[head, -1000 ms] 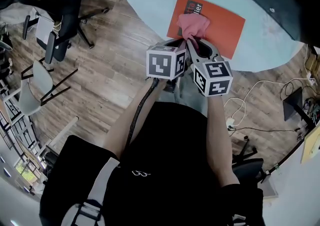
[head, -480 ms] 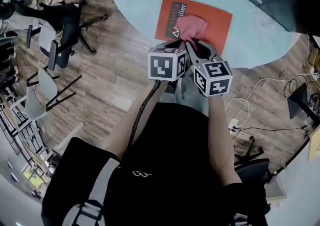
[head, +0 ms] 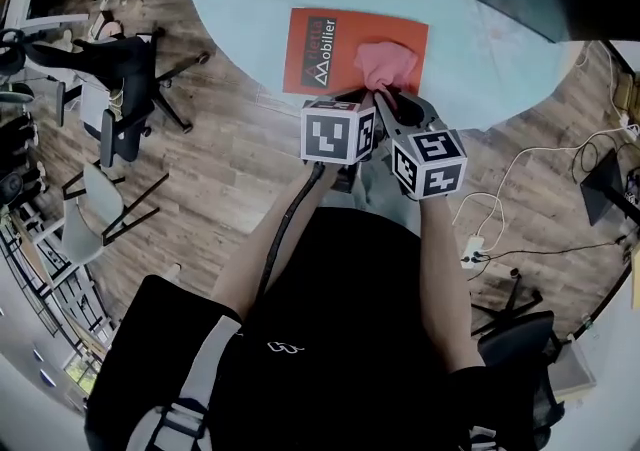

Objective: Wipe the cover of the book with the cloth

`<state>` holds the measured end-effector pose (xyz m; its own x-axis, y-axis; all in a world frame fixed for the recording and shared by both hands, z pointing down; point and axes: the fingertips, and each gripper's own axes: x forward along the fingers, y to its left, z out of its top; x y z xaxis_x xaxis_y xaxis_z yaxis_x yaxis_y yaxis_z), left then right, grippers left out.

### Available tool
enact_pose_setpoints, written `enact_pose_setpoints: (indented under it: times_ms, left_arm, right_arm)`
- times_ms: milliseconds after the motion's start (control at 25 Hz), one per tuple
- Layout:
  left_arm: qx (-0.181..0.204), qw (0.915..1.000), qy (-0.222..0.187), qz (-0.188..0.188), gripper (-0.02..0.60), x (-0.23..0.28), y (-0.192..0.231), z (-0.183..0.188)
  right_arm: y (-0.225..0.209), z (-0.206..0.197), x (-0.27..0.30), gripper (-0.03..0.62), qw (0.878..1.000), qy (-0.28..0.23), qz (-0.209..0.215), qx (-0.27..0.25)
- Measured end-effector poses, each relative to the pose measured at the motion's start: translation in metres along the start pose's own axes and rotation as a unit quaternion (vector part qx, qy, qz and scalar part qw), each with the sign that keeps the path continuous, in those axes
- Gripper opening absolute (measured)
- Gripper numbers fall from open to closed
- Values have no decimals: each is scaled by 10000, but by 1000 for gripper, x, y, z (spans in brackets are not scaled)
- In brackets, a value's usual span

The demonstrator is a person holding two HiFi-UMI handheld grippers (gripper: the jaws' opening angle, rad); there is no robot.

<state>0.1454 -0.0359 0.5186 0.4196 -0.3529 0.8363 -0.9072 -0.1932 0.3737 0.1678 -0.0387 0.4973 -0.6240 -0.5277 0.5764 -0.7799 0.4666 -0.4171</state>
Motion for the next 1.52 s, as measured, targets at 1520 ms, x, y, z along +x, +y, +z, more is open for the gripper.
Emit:
enact_pose_setpoints:
  times_ms: [1520]
  left_arm:
    - [938, 9372, -3010, -1490, 14, -127, -155, 237]
  right_arm:
    - [-27, 260, -174, 49, 9500, -2957, 112, -996]
